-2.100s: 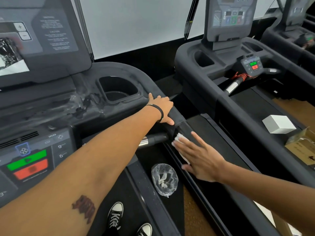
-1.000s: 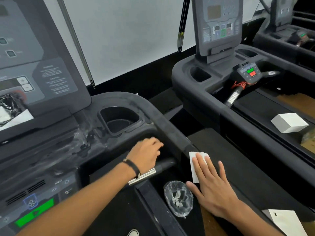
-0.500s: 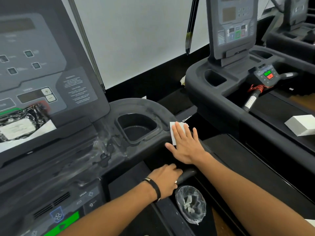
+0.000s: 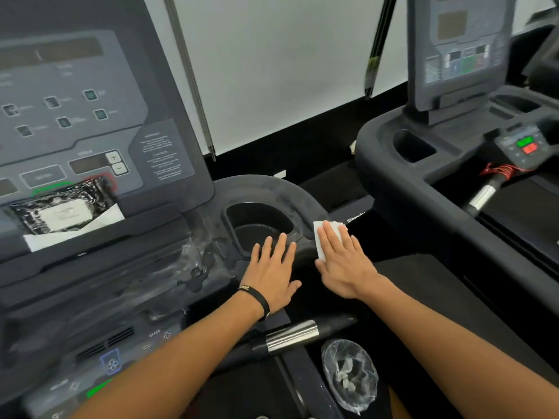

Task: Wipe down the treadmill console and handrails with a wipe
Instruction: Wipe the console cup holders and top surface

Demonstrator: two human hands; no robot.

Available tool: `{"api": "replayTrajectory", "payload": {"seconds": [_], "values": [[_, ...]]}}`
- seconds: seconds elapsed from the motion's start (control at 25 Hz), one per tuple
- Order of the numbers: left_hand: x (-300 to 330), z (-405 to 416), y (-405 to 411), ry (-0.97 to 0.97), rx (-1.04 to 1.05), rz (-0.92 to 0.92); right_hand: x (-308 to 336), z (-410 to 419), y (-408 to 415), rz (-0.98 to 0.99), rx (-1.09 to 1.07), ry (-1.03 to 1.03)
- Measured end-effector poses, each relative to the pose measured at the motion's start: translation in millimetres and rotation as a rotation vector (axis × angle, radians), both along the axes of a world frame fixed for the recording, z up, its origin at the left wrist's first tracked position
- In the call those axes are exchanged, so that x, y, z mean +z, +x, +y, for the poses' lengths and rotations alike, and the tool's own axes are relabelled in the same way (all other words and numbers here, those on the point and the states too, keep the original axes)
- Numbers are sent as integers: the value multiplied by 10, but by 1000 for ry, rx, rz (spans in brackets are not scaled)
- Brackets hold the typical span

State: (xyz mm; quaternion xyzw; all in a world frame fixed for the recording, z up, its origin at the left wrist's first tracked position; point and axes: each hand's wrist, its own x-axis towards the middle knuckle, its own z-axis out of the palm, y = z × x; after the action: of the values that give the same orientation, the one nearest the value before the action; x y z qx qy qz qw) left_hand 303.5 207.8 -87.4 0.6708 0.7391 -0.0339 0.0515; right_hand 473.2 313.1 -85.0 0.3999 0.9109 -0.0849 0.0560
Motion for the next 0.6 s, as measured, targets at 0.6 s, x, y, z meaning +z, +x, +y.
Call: {"api": "replayTrajectory", "payload": {"seconds": [0.6], "values": [[-42,-335,24,27,307,6,77,152,75,-89,261,19]]}}
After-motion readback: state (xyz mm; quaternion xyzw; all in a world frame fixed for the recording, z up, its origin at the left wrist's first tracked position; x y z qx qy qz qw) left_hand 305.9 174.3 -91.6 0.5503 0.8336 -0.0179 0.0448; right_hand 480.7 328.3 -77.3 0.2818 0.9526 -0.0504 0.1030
